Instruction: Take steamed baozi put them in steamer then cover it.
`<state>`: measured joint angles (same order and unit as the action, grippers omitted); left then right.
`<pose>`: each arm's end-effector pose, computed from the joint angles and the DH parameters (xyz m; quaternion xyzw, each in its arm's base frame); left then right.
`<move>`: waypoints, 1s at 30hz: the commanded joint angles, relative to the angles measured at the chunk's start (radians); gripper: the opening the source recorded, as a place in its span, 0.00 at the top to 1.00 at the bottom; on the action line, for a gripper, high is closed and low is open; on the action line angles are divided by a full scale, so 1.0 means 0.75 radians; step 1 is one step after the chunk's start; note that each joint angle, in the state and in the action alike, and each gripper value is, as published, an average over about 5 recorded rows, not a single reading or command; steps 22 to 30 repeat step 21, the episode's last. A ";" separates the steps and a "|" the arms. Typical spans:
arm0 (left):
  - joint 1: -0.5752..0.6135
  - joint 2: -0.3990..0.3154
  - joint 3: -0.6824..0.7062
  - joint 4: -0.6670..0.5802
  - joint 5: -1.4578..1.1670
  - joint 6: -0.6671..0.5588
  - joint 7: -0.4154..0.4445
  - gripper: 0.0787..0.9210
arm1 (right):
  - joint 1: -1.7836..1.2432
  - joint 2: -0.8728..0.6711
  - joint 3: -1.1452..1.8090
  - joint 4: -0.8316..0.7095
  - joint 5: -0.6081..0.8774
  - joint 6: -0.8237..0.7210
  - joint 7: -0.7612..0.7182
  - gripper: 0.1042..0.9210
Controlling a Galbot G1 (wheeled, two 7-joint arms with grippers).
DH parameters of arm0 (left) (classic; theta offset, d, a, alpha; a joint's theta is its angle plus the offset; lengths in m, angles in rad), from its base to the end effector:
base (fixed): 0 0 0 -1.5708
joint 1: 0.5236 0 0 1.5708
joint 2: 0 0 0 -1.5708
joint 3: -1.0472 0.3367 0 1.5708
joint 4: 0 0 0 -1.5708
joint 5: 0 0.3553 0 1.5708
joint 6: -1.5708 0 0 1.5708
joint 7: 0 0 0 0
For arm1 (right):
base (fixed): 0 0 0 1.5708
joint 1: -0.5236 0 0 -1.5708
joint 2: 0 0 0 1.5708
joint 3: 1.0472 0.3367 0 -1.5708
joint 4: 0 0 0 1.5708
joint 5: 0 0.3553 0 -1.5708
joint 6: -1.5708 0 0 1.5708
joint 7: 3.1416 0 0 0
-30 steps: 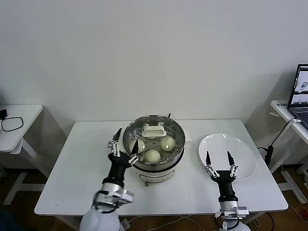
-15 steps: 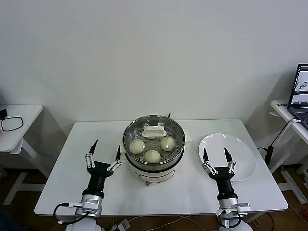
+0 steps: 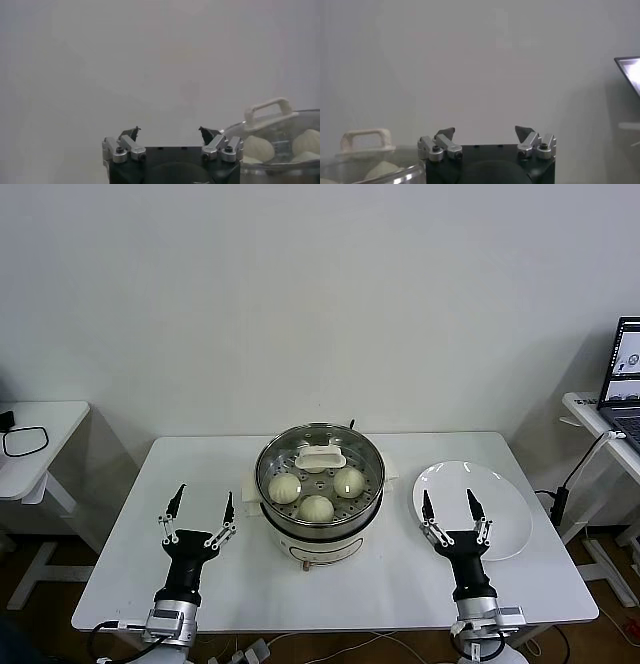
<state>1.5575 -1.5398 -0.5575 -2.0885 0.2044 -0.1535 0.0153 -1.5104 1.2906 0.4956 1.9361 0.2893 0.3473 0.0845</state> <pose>0.1909 0.0154 -0.2907 0.0096 0.9891 0.1245 0.0783 0.2055 -0.0491 -0.3309 -0.0143 0.9930 0.0365 0.1118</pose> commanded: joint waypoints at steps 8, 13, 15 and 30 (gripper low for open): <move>0.016 -0.004 -0.025 -0.013 -0.063 -0.011 0.014 0.12 | -0.031 0.005 0.003 0.044 -0.040 -0.039 0.017 0.12; 0.015 -0.007 -0.027 -0.004 -0.066 -0.013 0.014 0.12 | -0.051 0.008 0.008 0.049 -0.048 -0.041 0.027 0.12; 0.014 -0.006 -0.031 -0.001 -0.069 -0.012 0.016 0.12 | -0.060 0.007 0.012 0.051 -0.049 -0.041 0.029 0.12; 0.008 -0.008 -0.049 0.009 -0.089 -0.006 0.020 0.12 | -0.082 0.010 0.022 0.055 -0.051 -0.038 0.031 0.12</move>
